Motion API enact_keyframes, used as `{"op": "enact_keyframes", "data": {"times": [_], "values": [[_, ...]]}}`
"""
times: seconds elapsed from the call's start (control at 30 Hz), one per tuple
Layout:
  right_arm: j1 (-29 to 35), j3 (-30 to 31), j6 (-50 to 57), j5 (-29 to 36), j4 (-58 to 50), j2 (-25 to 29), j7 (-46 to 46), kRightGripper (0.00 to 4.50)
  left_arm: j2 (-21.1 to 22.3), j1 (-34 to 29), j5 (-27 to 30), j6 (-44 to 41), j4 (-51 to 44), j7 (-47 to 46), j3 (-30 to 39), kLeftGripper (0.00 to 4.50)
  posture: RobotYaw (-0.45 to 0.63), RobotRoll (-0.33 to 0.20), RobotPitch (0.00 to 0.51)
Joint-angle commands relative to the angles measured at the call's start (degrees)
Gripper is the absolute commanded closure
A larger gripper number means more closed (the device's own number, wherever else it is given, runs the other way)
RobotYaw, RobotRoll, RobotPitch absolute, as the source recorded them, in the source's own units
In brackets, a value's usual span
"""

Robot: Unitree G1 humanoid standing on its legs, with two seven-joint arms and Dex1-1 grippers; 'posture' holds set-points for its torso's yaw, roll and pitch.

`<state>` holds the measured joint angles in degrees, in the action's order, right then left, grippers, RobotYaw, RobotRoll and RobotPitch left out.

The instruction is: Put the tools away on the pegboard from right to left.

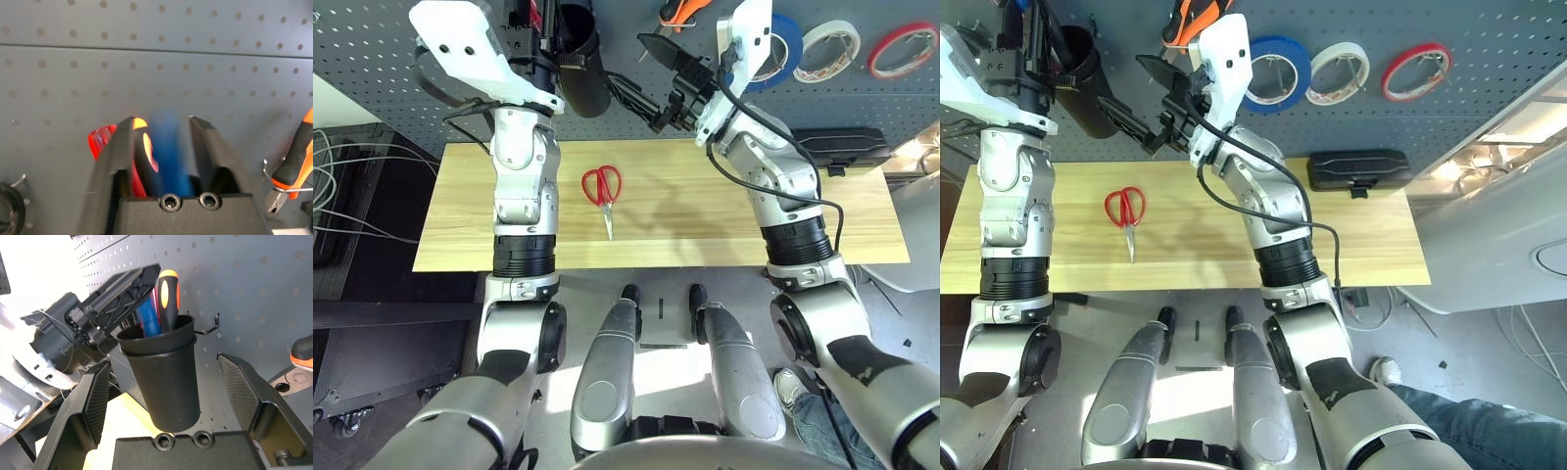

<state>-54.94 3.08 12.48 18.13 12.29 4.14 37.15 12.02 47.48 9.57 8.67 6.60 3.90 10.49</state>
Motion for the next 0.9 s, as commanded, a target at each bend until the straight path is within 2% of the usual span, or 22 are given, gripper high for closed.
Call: {"op": "enact_keyframes", "data": {"times": [0.03, 0.13, 0.23, 0.33, 0.4, 0.53, 0.9], "values": [[0.5, 0.6, -0.7, -0.4, 0.3, -0.3, 0.0, 0.00, -0.2, 0.1, 0.2, 1.0, -1.8, 0.8, -0.6, 1.03, 0.14, 0.000, 0.395], [0.6, 0.5, -0.7, -0.5, 0.3, -0.3, 0.0, 0.00, -0.1, 0.3, -0.5, 2.2, -2.7, 1.1, -0.9, 0.04, 0.14, 0.000, 0.398], [1.0, 0.5, -0.7, -0.7, 0.3, 0.1, 0.1, 0.00, 0.1, 0.5, -0.6, 4.2, -4.8, 2.6, -2.0, 0.01, 0.14, 0.000, 0.399], [2.8, 0.5, -0.9, -1.2, 0.2, 1.6, 0.7, 0.00, 1.4, 0.4, -2.9, 7.0, -9.0, 8.0, -7.2, 0.01, 0.14, 0.000, 0.401], [5.6, 0.5, -1.6, -2.1, 0.7, 4.0, 1.6, 0.00, 1.8, -0.6, -3.5, 6.3, -11.1, 12.6, -12.0, 0.01, 0.14, 0.000, 0.401], [10.7, 0.2, -3.2, -3.9, 2.2, 8.5, 2.8, 0.00, 0.8, -4.3, -2.5, 1.9, -12.4, 16.9, -17.0, 0.01, 0.14, 0.000, 0.403], [12.3, -0.2, -3.7, -3.9, 2.6, 9.8, 2.8, 0.00, -0.6, -6.2, -2.1, -1.8, -13.7, 18.5, -17.1, 0.01, 0.14, 0.000, 0.405]]}}
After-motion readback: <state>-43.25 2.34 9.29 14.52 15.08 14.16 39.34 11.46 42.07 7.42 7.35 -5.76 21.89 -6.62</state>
